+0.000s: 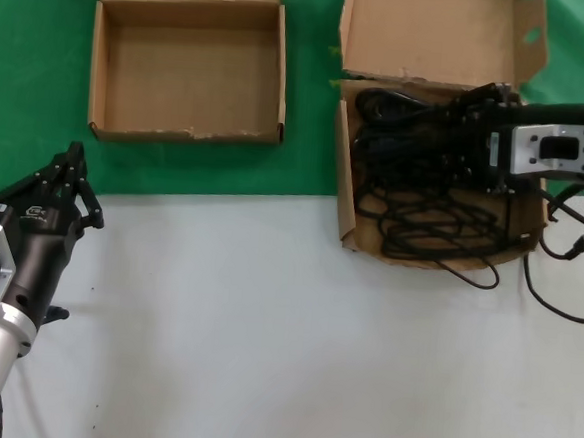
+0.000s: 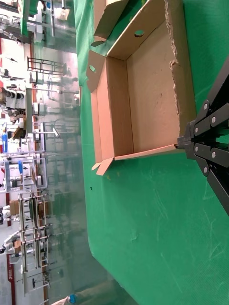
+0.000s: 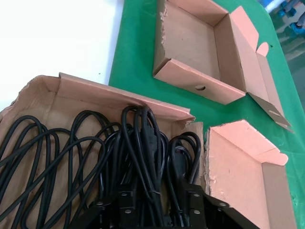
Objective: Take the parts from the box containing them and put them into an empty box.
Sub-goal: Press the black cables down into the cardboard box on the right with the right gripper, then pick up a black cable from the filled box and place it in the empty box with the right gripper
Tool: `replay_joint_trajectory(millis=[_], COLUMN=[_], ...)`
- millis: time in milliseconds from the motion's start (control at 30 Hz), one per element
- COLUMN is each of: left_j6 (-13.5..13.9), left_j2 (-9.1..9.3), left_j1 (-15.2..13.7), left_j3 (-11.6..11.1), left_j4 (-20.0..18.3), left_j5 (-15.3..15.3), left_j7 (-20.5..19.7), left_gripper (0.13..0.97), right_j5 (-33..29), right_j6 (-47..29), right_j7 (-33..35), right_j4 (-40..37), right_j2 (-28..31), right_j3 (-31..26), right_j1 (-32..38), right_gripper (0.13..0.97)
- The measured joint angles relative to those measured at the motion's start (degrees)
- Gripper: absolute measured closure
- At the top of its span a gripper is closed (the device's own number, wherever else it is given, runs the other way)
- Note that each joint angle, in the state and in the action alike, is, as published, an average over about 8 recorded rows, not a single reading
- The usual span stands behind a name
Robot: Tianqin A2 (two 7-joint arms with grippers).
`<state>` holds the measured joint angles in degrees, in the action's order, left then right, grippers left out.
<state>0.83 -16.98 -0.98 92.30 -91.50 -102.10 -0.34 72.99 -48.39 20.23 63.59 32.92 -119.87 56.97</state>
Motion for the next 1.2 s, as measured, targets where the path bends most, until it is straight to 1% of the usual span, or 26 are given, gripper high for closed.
replay_joint_trajectory(millis=[200,233,500,733,1033,1200], left_j6=[0.0,0.0,0.0,0.0,0.0,0.0], left_j2=[0.0,0.0,0.0,0.0,0.0,0.0], left_j1=[0.0,0.0,0.0,0.0,0.0,0.0], left_j3=[0.0,0.0,0.0,0.0,0.0,0.0], left_j4=[0.0,0.0,0.0,0.0,0.0,0.0], left_j5=[0.0,0.0,0.0,0.0,0.0,0.0], left_j7=[0.0,0.0,0.0,0.0,0.0,0.0], left_gripper=[0.952,0.952,0.952,0.952,0.952,0.952], right_j5=[0.02,0.02,-0.1,-0.29,1.18,1.73], right_j6=[-0.33,-0.34,-0.18,-0.93,-4.46,-5.49], right_j7=[-0.7,-0.75,-0.88,-3.88,-14.05,-18.09], right_j4=[0.89,1.01,2.16,6.26,18.38,23.22], right_j2=[0.47,0.53,0.87,2.55,6.03,5.03], right_j3=[0.36,0.41,0.65,1.73,4.66,4.97], right_j1=[-0.22,-0.29,-1.04,-1.41,-1.46,-0.39], right_gripper=[0.762,0.762,0.88,0.891,0.897,0.898])
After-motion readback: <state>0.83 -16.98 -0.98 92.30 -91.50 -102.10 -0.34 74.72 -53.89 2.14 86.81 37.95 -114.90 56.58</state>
